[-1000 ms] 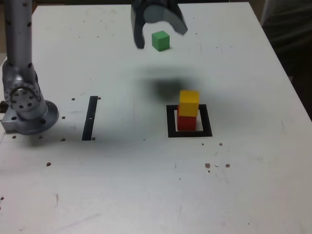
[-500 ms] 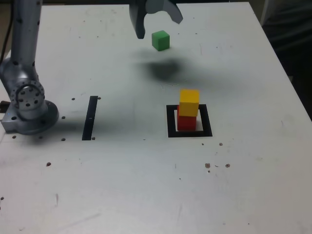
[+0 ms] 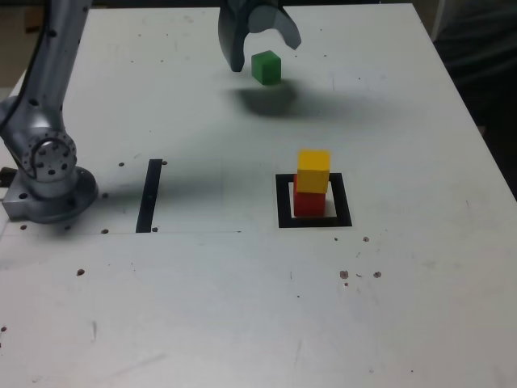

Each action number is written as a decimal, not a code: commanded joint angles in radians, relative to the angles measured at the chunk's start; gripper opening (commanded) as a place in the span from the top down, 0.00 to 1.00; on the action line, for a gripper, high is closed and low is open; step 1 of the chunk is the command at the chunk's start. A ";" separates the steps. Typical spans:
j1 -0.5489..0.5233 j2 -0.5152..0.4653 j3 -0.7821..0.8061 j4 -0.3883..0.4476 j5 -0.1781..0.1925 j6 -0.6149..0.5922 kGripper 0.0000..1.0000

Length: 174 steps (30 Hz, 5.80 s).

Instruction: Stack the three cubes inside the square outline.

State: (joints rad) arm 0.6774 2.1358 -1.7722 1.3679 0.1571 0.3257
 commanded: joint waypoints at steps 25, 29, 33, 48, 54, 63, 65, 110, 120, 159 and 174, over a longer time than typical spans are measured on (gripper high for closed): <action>0.062 0.264 -0.354 0.182 -0.030 0.024 0.26; 0.068 0.296 -0.410 0.217 -0.035 0.032 0.43; 0.071 0.305 -0.437 0.231 -0.037 0.037 0.63; 0.073 0.305 -0.445 0.233 -0.034 0.041 0.81; 0.073 0.306 -0.441 0.234 -0.034 0.043 0.81; 0.063 0.299 -0.435 0.243 -0.033 0.044 0.81; 0.054 0.291 -0.432 0.248 -0.032 0.044 0.81; -0.488 -0.085 -0.176 0.269 -0.125 -0.155 0.81; -0.601 -0.086 -0.172 0.268 -0.134 -0.219 0.81; -0.754 -0.036 -0.178 0.259 -0.143 -0.315 0.00; -0.755 -0.080 -0.154 0.263 -0.131 -0.318 0.00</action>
State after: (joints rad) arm -0.0753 2.0725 -1.9315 1.6158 0.0239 0.0107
